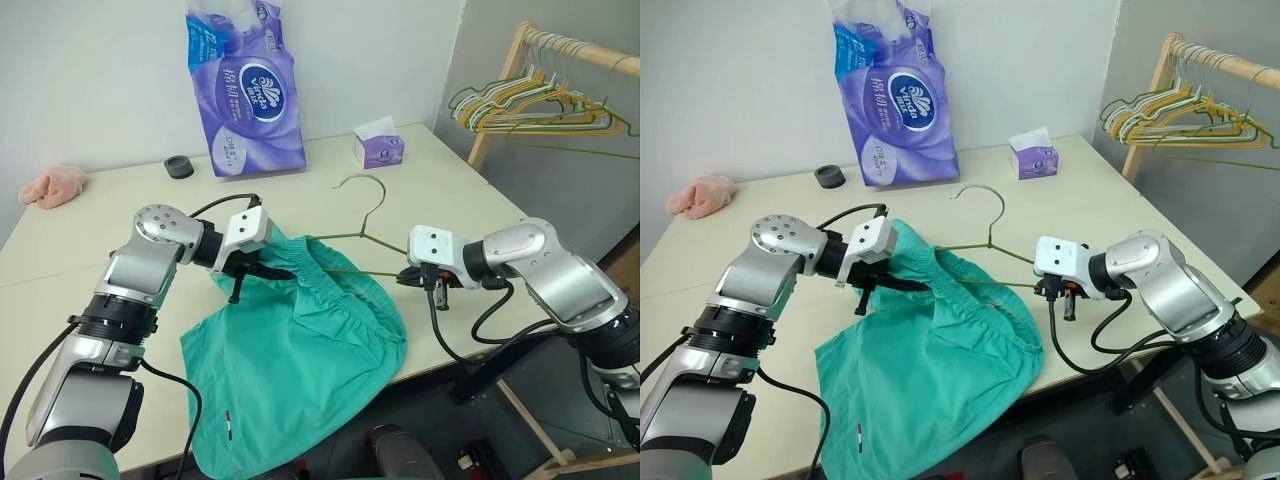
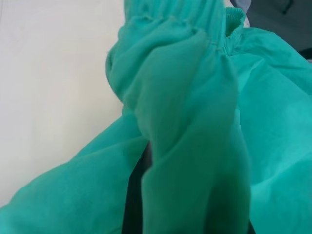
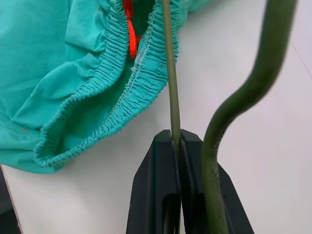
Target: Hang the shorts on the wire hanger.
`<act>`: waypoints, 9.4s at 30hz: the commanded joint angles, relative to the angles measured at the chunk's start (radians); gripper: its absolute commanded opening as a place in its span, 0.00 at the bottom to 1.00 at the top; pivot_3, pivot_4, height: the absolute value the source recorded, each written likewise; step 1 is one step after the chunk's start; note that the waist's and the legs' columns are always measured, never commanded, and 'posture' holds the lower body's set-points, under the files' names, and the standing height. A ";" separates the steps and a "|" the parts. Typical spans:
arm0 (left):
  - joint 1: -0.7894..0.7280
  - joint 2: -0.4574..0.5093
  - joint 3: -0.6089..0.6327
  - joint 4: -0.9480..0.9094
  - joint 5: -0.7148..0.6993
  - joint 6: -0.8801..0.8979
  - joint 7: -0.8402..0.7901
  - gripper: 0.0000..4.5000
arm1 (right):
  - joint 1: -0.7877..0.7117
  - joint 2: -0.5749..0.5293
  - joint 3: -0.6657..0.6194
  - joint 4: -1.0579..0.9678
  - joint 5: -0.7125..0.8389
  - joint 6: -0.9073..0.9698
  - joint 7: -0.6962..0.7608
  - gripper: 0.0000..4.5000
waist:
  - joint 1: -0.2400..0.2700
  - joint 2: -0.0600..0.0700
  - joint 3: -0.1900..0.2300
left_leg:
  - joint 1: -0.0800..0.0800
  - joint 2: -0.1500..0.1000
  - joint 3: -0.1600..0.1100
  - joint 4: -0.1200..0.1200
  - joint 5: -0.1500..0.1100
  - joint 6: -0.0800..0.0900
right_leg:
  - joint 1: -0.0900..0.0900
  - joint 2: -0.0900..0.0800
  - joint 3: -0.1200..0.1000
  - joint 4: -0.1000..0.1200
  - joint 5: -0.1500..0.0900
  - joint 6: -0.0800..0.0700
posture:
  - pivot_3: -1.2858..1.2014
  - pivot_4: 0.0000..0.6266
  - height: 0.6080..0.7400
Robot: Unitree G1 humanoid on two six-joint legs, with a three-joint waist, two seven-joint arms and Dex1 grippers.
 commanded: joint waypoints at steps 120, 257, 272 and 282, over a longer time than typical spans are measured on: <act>0.285 0.164 0.054 -0.308 0.107 -0.048 0.326 0.00 | -0.045 0.096 -0.157 0.191 0.147 -0.064 0.023 0.01 | 0.014 -0.001 -0.006 | 0.001 0.000 0.000 0.001 -0.001 0.001 | 0.001 0.000 0.001 0.000 0.000 0.001 | 0.40 0.04 1.00; 0.314 -0.075 0.258 -0.004 -0.034 -0.047 0.521 0.13 | -0.059 0.114 -0.102 0.316 -0.051 -0.077 0.249 0.00 | -0.028 0.005 -0.013 | 0.000 -0.001 -0.003 0.000 -0.001 -0.001 | 0.001 -0.001 0.000 -0.001 0.000 0.001 | 0.40 0.02 1.00; 0.338 0.056 0.415 0.134 -0.031 -0.203 0.613 0.65 | -0.013 0.137 -0.200 0.280 0.059 0.006 0.176 0.00 | -0.022 0.005 -0.014 | 0.000 -0.001 -0.003 0.000 -0.001 -0.001 | 0.000 -0.001 -0.001 -0.001 0.000 0.001 | 0.40 0.02 1.00; 0.446 0.053 0.388 -0.364 -0.304 0.171 0.471 0.65 | 0.150 0.199 -0.303 0.147 0.081 0.110 -0.067 0.00 | -0.010 0.004 -0.016 | 0.000 -0.002 -0.002 0.001 -0.002 -0.001 | 0.001 -0.001 0.000 0.000 0.000 0.001 | 0.39 0.02 1.00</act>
